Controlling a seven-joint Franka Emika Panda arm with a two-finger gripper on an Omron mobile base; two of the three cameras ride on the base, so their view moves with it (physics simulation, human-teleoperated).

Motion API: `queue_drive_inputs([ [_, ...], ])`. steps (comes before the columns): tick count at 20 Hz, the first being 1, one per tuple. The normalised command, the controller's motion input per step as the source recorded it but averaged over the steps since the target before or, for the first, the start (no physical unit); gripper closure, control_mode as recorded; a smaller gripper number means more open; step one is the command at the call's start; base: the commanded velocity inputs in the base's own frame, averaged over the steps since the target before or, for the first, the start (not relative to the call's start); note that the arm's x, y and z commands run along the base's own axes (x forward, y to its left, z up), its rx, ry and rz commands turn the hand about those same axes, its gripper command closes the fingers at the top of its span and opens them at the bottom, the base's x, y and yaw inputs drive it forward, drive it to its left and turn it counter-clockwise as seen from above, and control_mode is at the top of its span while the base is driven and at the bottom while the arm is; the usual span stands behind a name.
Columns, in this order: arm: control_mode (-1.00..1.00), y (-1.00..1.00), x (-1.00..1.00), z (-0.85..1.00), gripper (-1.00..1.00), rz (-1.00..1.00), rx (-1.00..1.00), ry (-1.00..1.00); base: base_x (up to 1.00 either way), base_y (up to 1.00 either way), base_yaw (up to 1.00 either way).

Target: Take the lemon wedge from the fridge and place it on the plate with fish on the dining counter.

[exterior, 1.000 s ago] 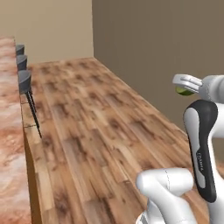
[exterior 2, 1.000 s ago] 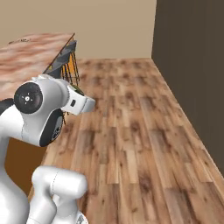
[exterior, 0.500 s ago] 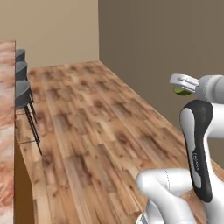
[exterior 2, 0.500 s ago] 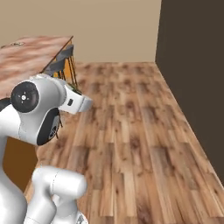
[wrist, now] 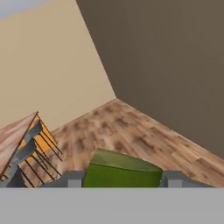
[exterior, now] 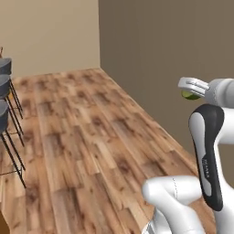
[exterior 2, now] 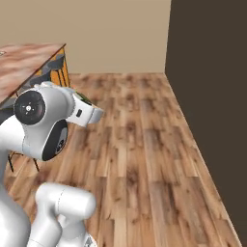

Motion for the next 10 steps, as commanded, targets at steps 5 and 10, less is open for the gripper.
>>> queue_drive_inputs([
  [5, 1.0, 0.0, 0.0, 0.0, 1.0, 0.0, 0.0, 0.0, 1.0, -0.11, 0.0],
  [10, 1.0, 0.0, 0.0, 0.0, 1.0, 0.0, 0.0, 0.0, 1.0, 0.0, 0.03],
])
